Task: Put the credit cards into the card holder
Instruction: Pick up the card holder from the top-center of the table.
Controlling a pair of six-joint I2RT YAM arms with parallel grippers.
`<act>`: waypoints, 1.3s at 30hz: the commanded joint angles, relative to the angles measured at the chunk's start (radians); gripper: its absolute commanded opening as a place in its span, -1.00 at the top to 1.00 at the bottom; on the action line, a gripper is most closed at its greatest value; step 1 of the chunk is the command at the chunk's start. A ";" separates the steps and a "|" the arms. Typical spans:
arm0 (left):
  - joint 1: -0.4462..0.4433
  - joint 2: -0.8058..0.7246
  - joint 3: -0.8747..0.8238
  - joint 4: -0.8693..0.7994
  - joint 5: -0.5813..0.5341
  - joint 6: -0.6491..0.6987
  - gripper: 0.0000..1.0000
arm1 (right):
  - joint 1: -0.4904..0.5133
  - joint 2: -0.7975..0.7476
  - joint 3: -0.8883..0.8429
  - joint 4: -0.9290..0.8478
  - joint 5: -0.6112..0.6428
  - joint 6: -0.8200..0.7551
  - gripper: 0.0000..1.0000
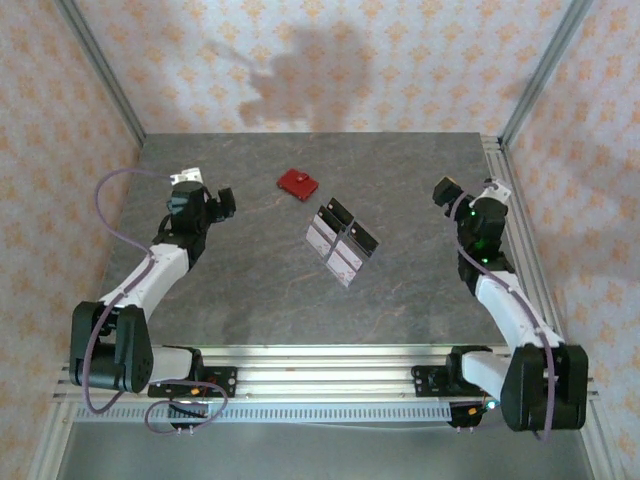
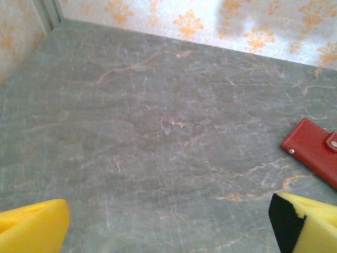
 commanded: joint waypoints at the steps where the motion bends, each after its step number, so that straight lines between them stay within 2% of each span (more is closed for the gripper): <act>1: -0.017 0.002 0.083 -0.270 0.049 -0.177 -1.00 | 0.000 -0.006 0.099 -0.226 -0.236 0.124 -0.89; 4: -0.057 0.042 0.152 -0.342 0.093 -0.285 -1.00 | 0.016 0.032 0.198 -0.367 -0.350 0.142 -0.75; 5: -0.073 0.063 0.179 -0.360 0.097 -0.320 -1.00 | 0.033 0.044 0.223 -0.417 -0.353 0.148 -0.72; 10: -0.151 0.218 0.366 -0.454 0.105 -0.519 -1.00 | 0.140 0.092 0.298 -0.584 -0.286 0.143 -0.63; 16: -0.223 0.467 0.644 -0.520 0.075 -0.703 -1.00 | 0.210 0.165 0.300 -0.605 -0.248 0.177 -0.58; 18: -0.236 0.555 0.742 -0.533 0.072 -0.741 -0.97 | 0.228 0.180 0.297 -0.597 -0.233 0.178 -0.60; 22: -0.240 0.749 0.934 -0.589 0.091 -0.819 -0.90 | 0.260 0.194 0.304 -0.619 -0.157 0.168 -0.75; 28: -0.241 0.936 1.119 -0.604 0.143 -0.903 -0.73 | 0.261 0.204 0.310 -0.616 -0.211 0.125 -0.71; 33: -0.241 1.020 1.219 -0.631 0.160 -0.917 -0.57 | 0.262 0.238 0.315 -0.590 -0.242 0.127 -0.68; 39: -0.240 1.045 1.224 -0.609 0.159 -0.925 -0.49 | 0.262 0.257 0.303 -0.567 -0.244 0.133 -0.67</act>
